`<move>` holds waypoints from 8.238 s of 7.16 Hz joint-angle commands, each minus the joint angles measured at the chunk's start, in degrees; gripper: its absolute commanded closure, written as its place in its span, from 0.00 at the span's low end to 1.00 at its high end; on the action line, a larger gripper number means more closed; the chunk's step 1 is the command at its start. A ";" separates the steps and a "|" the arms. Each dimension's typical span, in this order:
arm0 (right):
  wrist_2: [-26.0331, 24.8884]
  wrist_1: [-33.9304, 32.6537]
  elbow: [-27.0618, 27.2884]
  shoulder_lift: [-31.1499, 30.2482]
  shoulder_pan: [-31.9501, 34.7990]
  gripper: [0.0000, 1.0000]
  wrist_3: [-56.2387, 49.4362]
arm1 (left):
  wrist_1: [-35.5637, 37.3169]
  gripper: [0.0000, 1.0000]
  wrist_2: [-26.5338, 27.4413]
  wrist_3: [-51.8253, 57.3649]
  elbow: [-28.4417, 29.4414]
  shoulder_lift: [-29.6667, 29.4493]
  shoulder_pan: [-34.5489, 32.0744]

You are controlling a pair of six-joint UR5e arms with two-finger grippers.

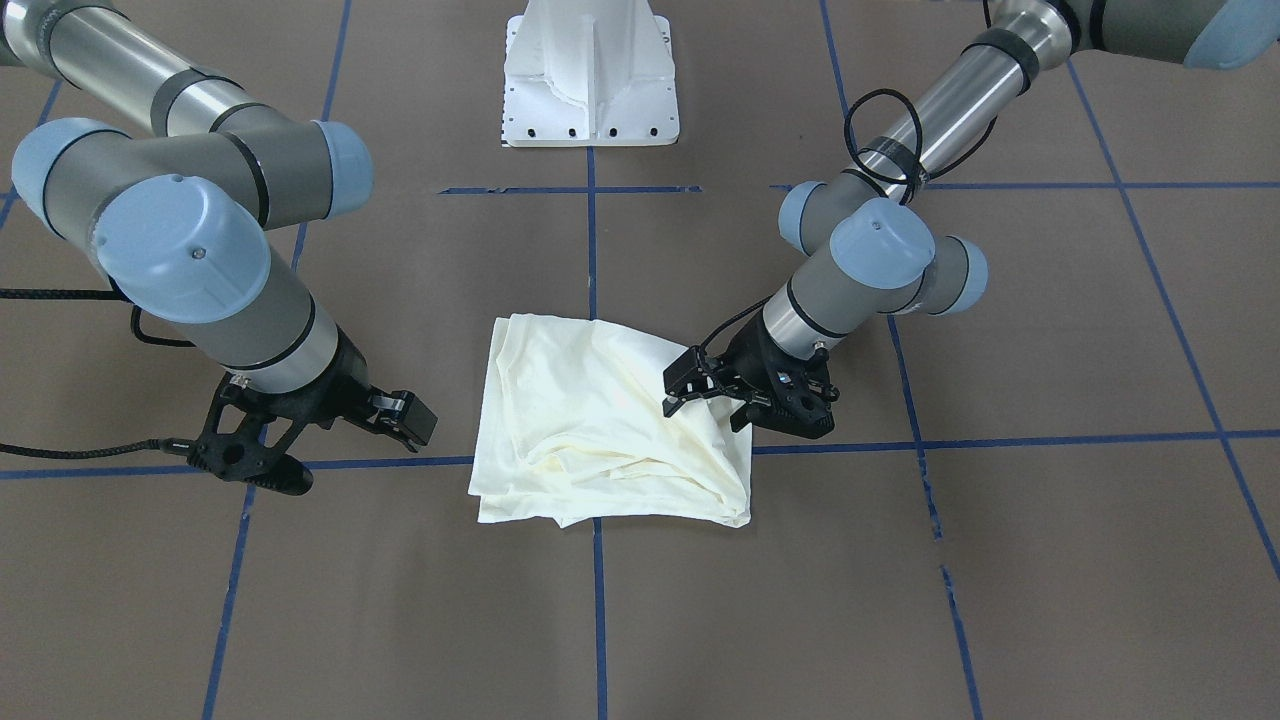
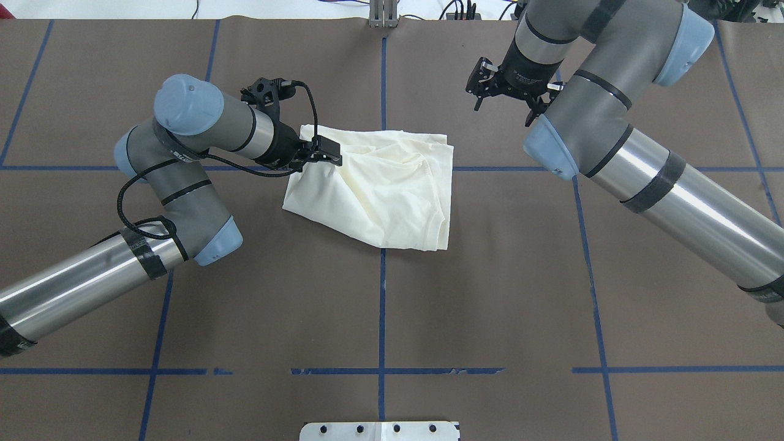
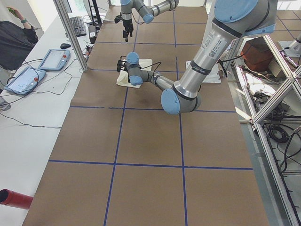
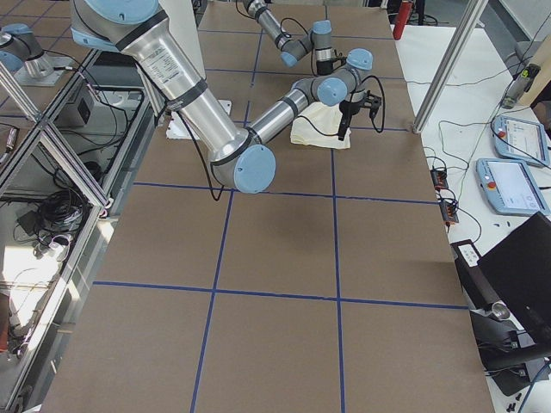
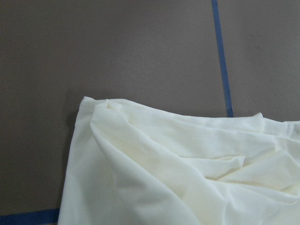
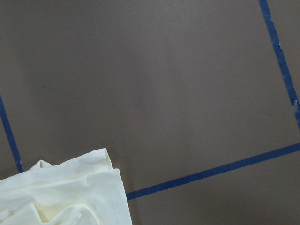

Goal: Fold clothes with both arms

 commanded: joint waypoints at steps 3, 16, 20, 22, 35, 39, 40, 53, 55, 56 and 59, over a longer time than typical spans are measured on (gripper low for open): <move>0.01 -0.10 0.04 -0.11 0.46 0.00 -0.39 | -0.84 0.00 -4.95 1.72 0.02 0.03 0.06; -0.07 -0.63 0.22 -1.34 2.30 0.00 -3.10 | -1.20 0.00 -2.96 -11.44 -17.55 11.29 15.16; 0.01 -0.54 3.18 -3.87 3.18 0.00 -7.04 | -0.41 0.00 -2.68 -12.87 -25.81 18.47 11.95; 0.01 -0.63 8.37 -8.96 4.32 0.00 -12.49 | -0.32 0.00 -3.20 -7.29 -25.82 21.89 5.63; 4.50 -2.66 20.01 -46.35 30.61 0.00 -68.50 | 33.66 0.00 -7.95 81.35 -26.86 38.77 -46.08; 6.07 -2.91 18.06 -44.05 31.13 0.00 -67.01 | 34.96 0.00 -7.51 78.71 -24.76 42.40 -46.26; 7.47 -2.83 17.28 -44.93 31.31 0.00 -66.92 | 44.32 0.00 -7.77 78.80 -26.42 41.62 -46.26; 12.58 -2.65 17.36 -51.88 38.17 0.00 -67.18 | 54.00 0.00 -13.22 78.54 -29.60 42.31 -46.26; 12.58 -2.65 17.27 -51.71 38.17 0.00 -67.18 | 54.00 0.00 -13.14 78.54 -29.51 42.22 -46.26; 12.58 -2.65 17.27 -51.62 38.17 0.00 -67.18 | 54.00 0.00 -13.14 78.54 -29.51 42.22 -46.26; 12.49 -2.56 17.27 -51.44 38.17 0.00 -67.36 | 53.91 0.00 -13.14 78.62 -29.51 42.14 -46.26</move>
